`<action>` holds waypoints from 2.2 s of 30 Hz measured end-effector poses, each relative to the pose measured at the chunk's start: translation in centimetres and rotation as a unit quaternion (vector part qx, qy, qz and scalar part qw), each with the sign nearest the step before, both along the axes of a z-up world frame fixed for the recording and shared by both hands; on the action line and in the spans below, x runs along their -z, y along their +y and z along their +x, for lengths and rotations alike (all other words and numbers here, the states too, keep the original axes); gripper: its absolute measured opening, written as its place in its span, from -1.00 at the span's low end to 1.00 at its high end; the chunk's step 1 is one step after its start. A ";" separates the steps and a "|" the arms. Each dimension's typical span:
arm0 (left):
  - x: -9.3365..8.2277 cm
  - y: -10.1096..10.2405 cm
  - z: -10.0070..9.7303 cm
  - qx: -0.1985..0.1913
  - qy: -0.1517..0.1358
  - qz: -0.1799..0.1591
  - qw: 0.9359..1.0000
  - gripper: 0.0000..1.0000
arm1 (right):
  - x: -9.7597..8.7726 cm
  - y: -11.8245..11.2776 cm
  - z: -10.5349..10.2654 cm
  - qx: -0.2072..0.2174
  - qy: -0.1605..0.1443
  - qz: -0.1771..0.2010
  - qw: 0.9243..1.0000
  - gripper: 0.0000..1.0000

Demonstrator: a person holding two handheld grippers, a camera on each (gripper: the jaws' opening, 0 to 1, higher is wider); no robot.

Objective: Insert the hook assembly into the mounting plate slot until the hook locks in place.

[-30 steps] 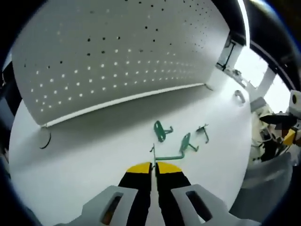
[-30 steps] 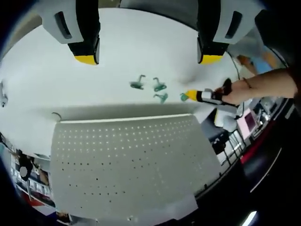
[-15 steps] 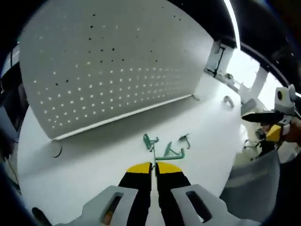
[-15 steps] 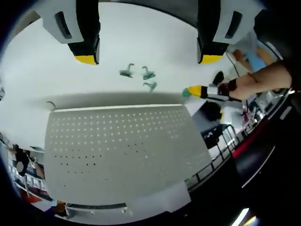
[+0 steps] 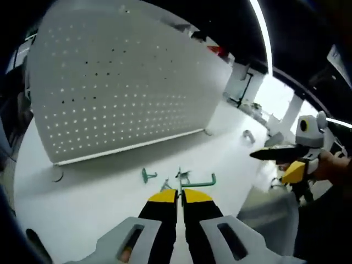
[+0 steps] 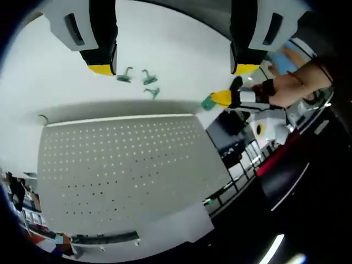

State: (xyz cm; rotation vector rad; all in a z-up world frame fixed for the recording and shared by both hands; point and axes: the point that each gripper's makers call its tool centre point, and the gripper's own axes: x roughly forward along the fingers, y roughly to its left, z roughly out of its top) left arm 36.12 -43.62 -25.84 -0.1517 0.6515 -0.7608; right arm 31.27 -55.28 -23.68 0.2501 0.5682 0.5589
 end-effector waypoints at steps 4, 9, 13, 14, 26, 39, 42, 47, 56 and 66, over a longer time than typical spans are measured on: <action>-1.3 -1.2 -1.0 0.005 -0.006 -0.024 1.000 -0.95 | -0.6 1.3 -0.2 -0.012 0.000 0.013 1.000 0.69; -1.4 -2.4 -2.3 0.022 -0.016 -0.018 0.999 -0.95 | -1.6 2.8 -0.3 -0.030 -0.010 0.017 0.999 0.66; -0.4 -2.3 -2.9 0.028 -0.011 -0.007 1.000 -0.95 | -2.3 4.3 -0.3 -0.044 -0.012 0.044 0.998 0.52; -0.6 -2.5 -3.2 0.027 -0.011 -0.015 0.999 -0.95 | -2.5 4.7 -0.4 -0.050 -0.011 0.052 0.997 0.45; -2.3 -4.0 -4.8 0.026 -0.030 -0.057 0.998 -0.95 | -3.2 6.9 -0.5 -0.050 0.023 0.133 0.990 -0.34; -4.0 -4.2 -4.9 0.016 -0.050 -0.086 0.995 -0.95 | -3.3 6.9 -0.1 -0.041 0.018 0.134 0.990 -0.57; -4.5 -4.3 -4.9 0.009 -0.049 -0.104 0.993 -0.95 | -3.7 6.9 0.0 -0.043 0.018 0.142 0.989 -0.73; -5.6 -4.3 -4.8 0.003 -0.068 -0.117 0.991 -0.95 | -4.2 6.7 0.1 -0.033 0.016 0.158 0.987 -0.80; -6.6 -4.4 -4.6 0.011 -0.140 -0.078 0.987 -0.96 | -5.0 6.8 0.3 -0.017 0.039 0.219 0.975 -0.91; -6.6 -4.9 -4.5 0.023 -0.173 -0.036 0.984 -0.95 | -4.8 6.2 0.5 0.006 0.058 0.250 0.967 -0.98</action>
